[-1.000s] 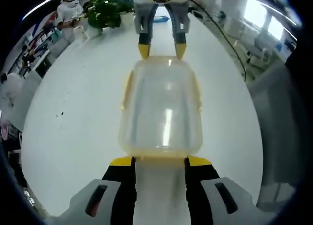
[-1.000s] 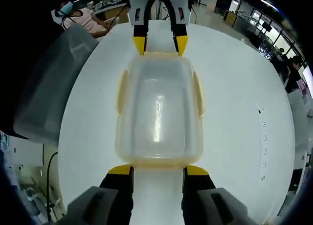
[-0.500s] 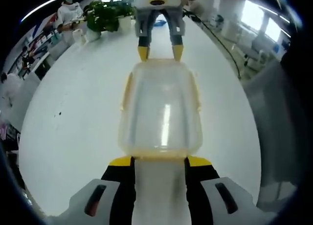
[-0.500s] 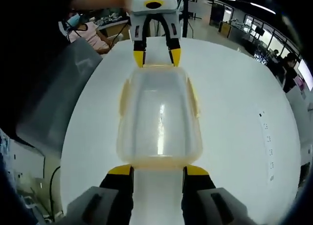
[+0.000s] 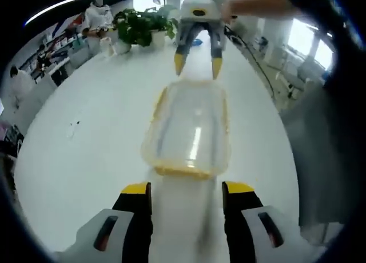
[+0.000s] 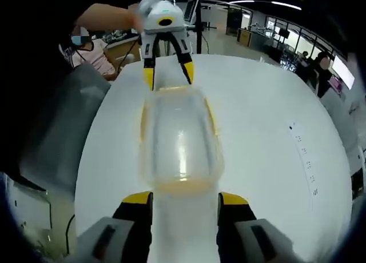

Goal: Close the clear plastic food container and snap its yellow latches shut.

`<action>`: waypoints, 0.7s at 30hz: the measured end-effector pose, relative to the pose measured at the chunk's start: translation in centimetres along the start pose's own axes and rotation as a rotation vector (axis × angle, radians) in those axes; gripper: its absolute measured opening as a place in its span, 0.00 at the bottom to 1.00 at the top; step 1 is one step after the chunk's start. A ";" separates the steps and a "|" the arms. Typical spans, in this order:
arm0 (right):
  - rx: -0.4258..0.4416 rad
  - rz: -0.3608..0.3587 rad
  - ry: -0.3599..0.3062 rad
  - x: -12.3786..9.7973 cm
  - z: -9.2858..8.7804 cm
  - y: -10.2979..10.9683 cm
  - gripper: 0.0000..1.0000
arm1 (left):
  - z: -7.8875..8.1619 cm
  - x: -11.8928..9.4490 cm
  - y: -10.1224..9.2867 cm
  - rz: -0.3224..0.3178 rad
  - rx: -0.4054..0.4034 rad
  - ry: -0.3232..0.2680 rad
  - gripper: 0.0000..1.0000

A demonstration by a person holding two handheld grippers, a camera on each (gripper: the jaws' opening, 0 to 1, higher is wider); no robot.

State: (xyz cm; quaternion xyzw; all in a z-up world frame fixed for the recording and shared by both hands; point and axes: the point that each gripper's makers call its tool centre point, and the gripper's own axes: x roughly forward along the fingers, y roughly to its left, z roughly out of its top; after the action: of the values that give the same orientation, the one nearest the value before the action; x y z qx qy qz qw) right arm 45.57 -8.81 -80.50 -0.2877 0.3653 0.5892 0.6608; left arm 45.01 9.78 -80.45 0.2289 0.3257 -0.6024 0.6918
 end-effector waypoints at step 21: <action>-0.020 -0.007 -0.127 1.4 4.9 0.3 0.25 | 5.3 2.6 -0.2 0.001 -0.022 -0.157 0.36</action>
State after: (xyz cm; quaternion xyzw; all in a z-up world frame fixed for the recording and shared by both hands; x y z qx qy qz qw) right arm 45.99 -4.02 -78.84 -0.2574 0.3158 0.6076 0.6818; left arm 45.87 4.18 -78.75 0.1735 0.2772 -0.6146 0.7178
